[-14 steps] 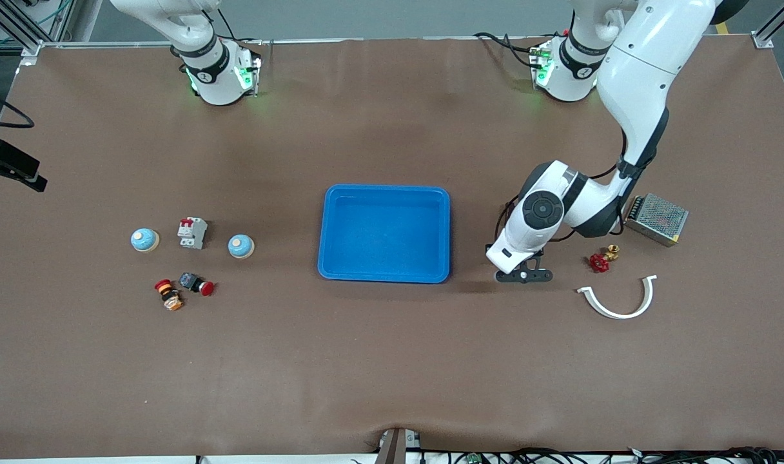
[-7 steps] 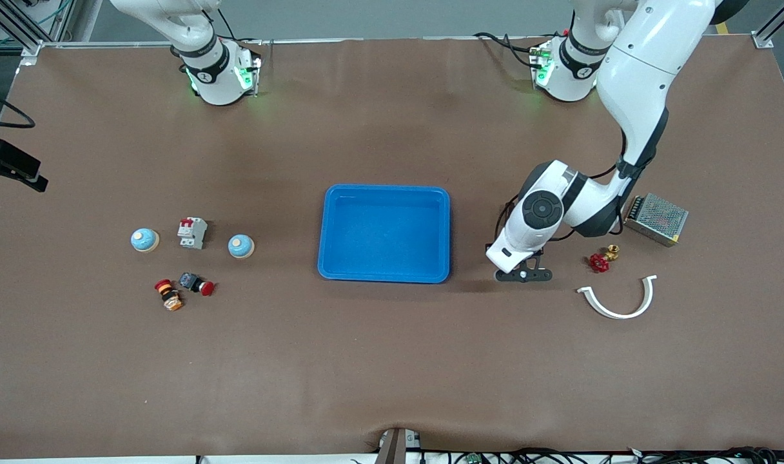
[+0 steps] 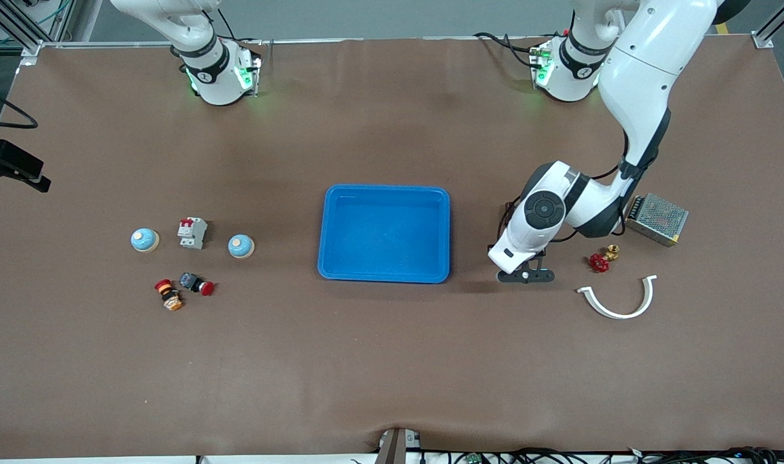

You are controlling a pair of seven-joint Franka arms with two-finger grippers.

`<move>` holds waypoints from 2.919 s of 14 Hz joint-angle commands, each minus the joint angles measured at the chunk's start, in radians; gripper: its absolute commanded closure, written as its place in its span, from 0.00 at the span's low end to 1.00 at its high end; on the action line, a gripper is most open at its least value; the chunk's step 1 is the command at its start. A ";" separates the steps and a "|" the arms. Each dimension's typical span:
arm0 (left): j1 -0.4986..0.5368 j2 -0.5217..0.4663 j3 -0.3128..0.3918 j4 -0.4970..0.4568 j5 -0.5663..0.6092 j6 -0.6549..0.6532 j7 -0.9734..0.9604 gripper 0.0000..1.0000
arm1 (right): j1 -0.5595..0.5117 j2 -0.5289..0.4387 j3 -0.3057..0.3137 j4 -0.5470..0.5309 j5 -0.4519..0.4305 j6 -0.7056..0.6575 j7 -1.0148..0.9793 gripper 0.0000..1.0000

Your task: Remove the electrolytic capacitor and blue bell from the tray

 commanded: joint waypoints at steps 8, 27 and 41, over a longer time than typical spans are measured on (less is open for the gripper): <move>0.013 -0.004 -0.009 -0.014 0.022 0.022 -0.007 0.03 | -0.012 0.020 0.008 0.037 0.009 -0.016 0.002 0.00; 0.080 -0.048 -0.013 0.168 -0.001 -0.168 0.023 0.00 | -0.014 0.020 0.008 0.036 0.010 -0.021 0.006 0.00; 0.298 -0.131 -0.016 0.332 -0.082 -0.412 0.453 0.00 | -0.009 0.028 0.008 0.026 0.010 -0.018 0.006 0.00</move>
